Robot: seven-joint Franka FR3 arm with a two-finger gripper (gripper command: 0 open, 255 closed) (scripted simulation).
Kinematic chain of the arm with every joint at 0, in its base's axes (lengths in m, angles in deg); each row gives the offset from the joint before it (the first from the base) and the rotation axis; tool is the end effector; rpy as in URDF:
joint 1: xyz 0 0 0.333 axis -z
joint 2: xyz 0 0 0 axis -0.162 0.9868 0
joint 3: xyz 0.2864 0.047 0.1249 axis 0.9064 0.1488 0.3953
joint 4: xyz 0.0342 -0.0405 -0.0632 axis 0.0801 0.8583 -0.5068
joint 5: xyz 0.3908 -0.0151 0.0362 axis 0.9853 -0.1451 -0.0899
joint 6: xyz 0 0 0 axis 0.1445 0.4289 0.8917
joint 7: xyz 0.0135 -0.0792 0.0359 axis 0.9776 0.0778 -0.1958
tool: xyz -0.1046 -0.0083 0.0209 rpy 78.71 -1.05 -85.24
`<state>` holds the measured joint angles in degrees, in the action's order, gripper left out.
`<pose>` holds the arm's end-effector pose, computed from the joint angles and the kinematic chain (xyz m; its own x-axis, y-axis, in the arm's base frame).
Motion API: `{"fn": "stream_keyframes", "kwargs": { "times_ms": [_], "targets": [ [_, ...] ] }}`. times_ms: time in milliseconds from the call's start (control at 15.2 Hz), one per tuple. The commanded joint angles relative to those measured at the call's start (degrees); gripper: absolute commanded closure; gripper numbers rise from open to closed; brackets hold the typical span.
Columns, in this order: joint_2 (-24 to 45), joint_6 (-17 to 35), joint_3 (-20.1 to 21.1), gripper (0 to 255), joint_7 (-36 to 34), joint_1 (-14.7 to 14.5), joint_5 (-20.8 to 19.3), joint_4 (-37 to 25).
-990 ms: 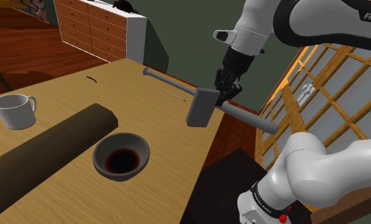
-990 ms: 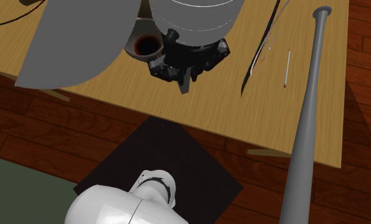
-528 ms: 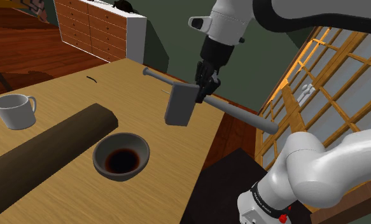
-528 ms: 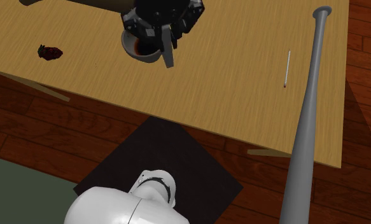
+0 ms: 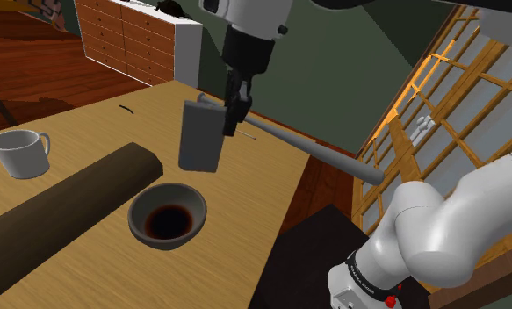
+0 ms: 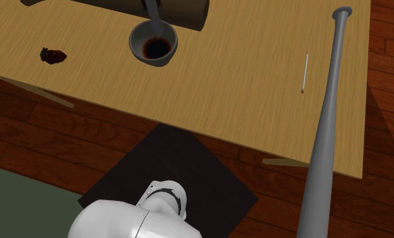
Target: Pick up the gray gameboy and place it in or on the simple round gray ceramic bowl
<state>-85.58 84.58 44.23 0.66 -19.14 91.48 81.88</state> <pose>0.3443 0.3069 0.5924 0.4673 0.8827 0.0497 0.8841 -0.4670 -0.0185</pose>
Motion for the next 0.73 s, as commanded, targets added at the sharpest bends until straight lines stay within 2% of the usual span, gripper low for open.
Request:
{"fn": "stream_keyframes", "kwargs": {
  "times_ms": [0,198,660],
  "targets": [
    [3.9,-0.5,1.5,255,-2.1,-0.4,-0.4,-4.5],
    [10.1,-1.6,3.5,255,-5.5,-1.2,-1.5,-11.9],
    [9.5,3.8,3.6,255,-5.2,-1.3,-1.3,-5.9]
  ]
}}
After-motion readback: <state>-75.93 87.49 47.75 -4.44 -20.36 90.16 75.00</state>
